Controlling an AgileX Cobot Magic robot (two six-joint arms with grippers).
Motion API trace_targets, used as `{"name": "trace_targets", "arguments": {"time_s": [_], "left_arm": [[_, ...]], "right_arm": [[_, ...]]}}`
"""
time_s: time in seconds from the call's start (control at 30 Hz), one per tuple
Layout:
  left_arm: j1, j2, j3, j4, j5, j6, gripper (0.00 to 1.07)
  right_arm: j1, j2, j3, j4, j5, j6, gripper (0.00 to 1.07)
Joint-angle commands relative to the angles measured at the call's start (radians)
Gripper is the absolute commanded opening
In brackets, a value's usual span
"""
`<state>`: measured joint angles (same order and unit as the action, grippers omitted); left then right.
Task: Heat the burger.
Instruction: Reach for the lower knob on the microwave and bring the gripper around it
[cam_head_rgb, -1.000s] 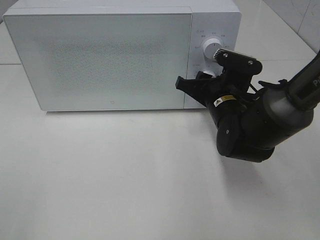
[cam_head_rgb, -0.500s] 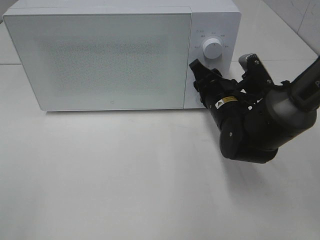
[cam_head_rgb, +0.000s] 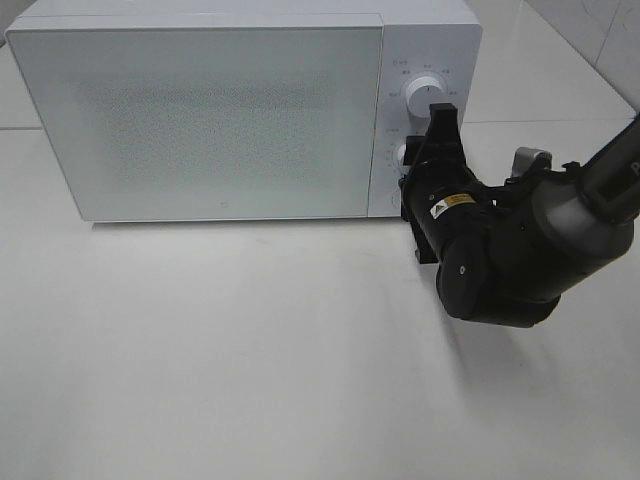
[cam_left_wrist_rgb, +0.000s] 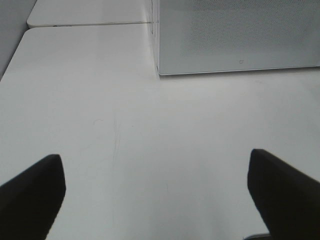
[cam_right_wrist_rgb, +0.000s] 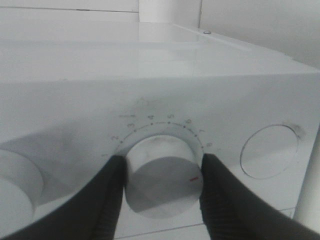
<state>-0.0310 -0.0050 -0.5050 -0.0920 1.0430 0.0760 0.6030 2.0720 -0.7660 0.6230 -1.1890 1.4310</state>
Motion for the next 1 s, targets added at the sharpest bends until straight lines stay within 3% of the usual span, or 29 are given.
{"name": "trace_targets", "arguments": {"time_s": [0.03,1.0], "left_arm": [[0.003,-0.020,0.003,-0.008,-0.007,-0.006,0.90],[0.003,-0.020,0.003,-0.008,-0.007,-0.006,0.90]], "right_arm": [[0.005,-0.005,-0.040,-0.176,-0.036,0.156,0.01],[0.005,-0.005,-0.040,-0.167,-0.037,0.173,0.09]]}}
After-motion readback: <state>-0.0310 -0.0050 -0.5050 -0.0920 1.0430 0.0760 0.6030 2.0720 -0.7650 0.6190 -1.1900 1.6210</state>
